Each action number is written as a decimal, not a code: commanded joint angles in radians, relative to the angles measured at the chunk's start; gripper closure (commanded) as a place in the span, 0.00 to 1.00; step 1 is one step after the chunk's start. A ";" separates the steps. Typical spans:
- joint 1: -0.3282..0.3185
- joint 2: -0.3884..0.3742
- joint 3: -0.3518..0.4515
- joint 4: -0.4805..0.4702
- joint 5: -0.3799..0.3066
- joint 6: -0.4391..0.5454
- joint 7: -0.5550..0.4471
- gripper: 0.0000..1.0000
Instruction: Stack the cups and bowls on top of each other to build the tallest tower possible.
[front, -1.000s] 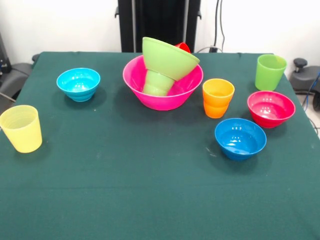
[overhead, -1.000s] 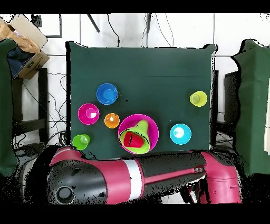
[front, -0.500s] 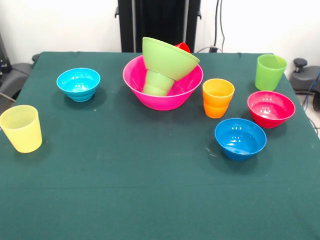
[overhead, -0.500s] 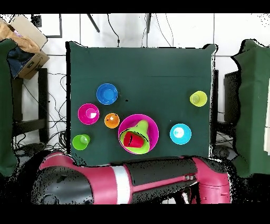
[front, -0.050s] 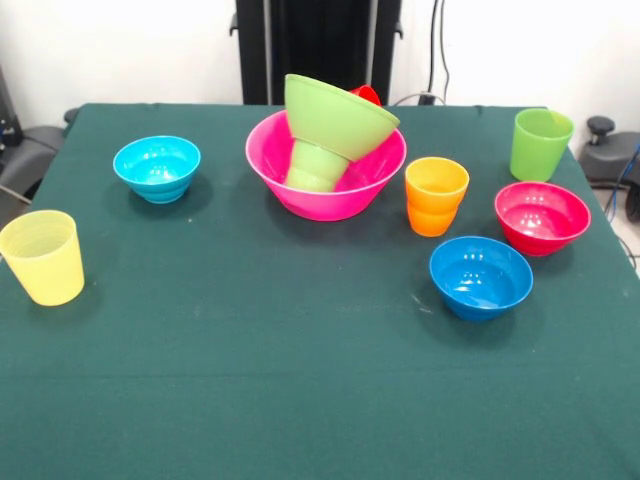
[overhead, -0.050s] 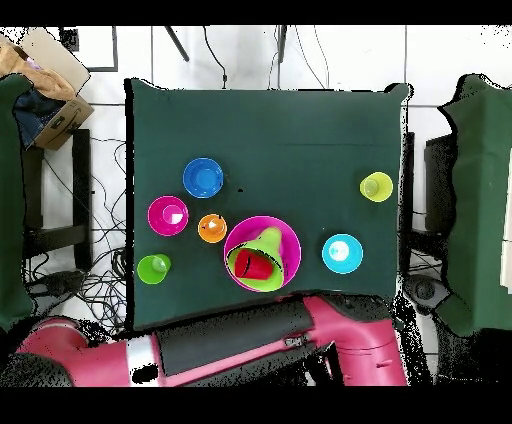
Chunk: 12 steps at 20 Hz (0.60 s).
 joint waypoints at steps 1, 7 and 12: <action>0.053 0.048 0.108 -0.030 0.007 -0.042 0.376 0.00; 0.020 0.018 0.190 0.053 0.045 0.046 0.245 0.00; 0.011 0.009 0.218 0.072 0.072 0.081 0.200 0.00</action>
